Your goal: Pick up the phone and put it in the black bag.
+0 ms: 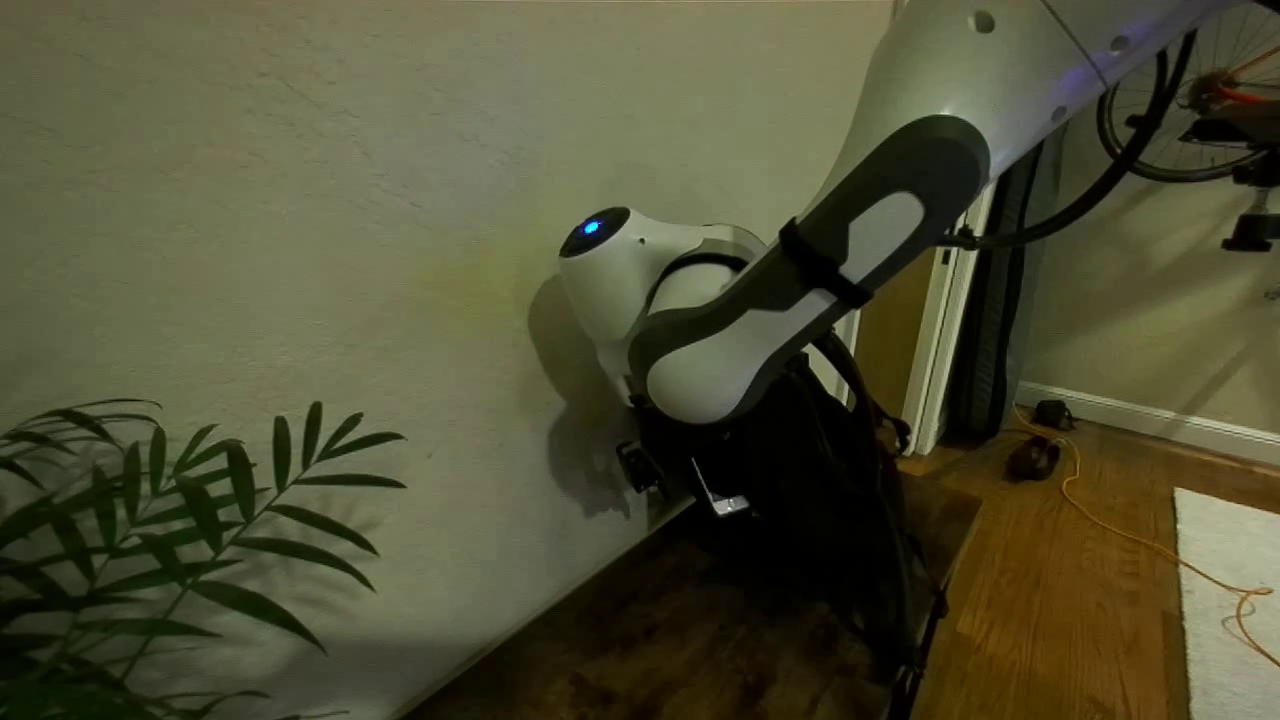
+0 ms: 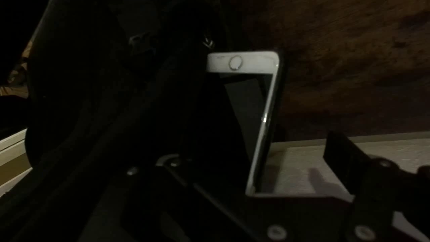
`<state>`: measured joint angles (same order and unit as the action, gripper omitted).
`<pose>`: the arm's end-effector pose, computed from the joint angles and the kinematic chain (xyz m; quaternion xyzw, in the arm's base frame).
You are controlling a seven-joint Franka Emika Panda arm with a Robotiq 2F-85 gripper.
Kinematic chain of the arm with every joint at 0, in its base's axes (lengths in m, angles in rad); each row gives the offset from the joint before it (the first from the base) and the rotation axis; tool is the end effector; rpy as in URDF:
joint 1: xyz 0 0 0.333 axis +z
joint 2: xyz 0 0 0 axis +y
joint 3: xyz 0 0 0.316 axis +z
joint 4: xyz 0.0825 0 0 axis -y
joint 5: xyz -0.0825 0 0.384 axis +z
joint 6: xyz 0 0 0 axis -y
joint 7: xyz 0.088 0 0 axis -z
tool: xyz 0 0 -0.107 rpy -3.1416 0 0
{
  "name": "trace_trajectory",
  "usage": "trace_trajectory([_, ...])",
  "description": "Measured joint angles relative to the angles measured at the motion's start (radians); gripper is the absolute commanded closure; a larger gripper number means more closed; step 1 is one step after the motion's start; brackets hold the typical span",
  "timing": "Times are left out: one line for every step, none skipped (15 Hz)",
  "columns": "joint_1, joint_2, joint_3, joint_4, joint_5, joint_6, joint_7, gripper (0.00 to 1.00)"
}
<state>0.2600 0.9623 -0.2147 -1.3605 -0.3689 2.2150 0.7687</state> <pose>0.7224 0.0526 0.1426 0.9528 -0.1935 0.0472 0.2292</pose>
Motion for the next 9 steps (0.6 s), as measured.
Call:
trace_trajectory([0.0,0.0,-0.002,0.003,0.0,0.0,0.0,0.4])
trace_trajectory([-0.001,0.0,-0.004,0.004,0.0,0.0,0.0,0.47])
trace_trajectory([-0.001,0.0,-0.006,0.005,0.0,-0.001,0.0,0.53])
trace_trajectory([-0.001,0.0,-0.008,0.005,0.0,-0.002,0.0,0.59])
trace_trajectory([-0.002,0.0,-0.01,0.005,0.0,-0.002,0.0,0.67])
trace_trajectory([-0.002,0.0,-0.013,0.005,0.0,-0.003,0.0,0.73])
trace_trajectory([-0.002,0.0,-0.015,0.005,0.0,-0.003,0.0,0.8])
trace_trajectory([-0.003,0.0,-0.016,0.005,0.0,-0.003,0.0,0.85])
trace_trajectory([-0.003,0.0,-0.017,0.006,0.0,-0.003,0.0,0.92])
